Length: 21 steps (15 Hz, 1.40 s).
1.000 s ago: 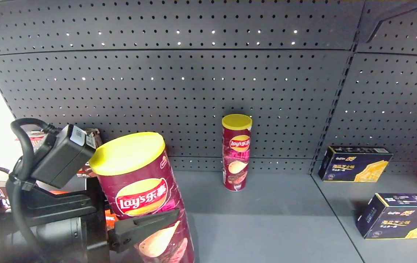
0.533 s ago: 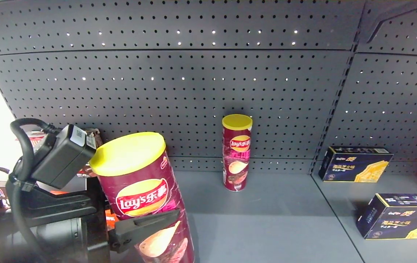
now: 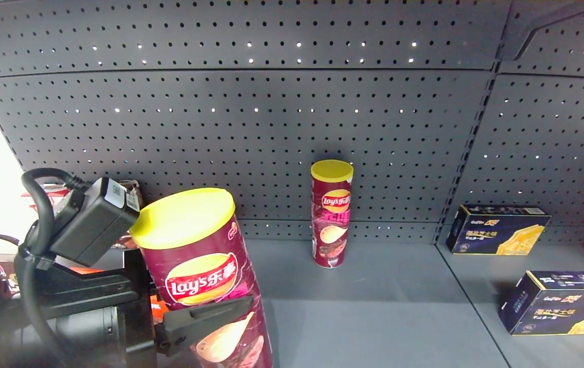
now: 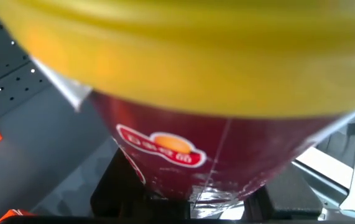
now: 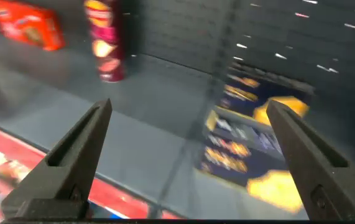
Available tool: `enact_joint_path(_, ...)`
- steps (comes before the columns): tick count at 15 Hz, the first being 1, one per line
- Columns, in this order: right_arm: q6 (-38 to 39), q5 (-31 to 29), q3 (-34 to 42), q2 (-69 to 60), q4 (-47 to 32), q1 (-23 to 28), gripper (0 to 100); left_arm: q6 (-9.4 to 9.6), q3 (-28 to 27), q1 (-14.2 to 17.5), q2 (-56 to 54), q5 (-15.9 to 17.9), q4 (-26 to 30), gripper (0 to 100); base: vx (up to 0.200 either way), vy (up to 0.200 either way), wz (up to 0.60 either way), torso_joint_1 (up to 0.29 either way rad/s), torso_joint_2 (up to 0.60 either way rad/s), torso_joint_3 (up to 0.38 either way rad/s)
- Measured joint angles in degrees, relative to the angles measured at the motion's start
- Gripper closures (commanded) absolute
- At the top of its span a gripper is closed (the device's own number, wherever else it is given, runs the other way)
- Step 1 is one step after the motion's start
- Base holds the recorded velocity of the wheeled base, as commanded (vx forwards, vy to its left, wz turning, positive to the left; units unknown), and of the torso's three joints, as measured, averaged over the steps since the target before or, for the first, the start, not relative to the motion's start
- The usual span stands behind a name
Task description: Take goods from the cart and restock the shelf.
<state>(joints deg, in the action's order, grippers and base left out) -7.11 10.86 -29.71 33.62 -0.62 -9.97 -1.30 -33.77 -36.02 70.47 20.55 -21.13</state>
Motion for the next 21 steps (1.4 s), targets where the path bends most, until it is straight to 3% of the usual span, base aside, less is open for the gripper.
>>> enact_joint_path(5, 0.79, 3.43, -5.57, 19.30, 12.01, -7.72, 0, 2.96, -0.66, 0.00, 0.04, 0.07, 4.11, 100, 0.000, 0.000, 0.00, 0.000, 0.00, 0.000)
enact_joint_path(9, 0.99, 4.51, -9.87, 31.04, 16.12, -9.55, 0, 3.00, -0.96, 0.02, 0.04, -0.28, 4.52, 100, 0.000, 0.000, 0.00, 0.000, 0.00, 0.000)
enact_joint_path(13, 2.84, 5.32, -11.65, 41.87, 26.95, -10.28, 0, 2.97, -1.23, 0.13, 0.11, -1.07, 4.49, 100, 0.000, 0.000, 0.00, 0.000, 0.00, 0.000)
enact_joint_path(19, 1.83, 9.30, -15.93, 53.46, 30.40, -12.92, 0, 3.07, -2.08, 0.28, 0.91, -1.38, 4.41, 100, 0.000, 0.000, 0.00, 0.000, 0.00, 0.000)
enact_joint_path(21, 1.26, 12.57, -17.04, 57.58, 38.55, -13.31, 0, 3.07, -2.85, 0.33, 1.41, -1.37, 4.44, 100, 0.000, 0.000, 0.00, 0.000, 0.00, 0.000)
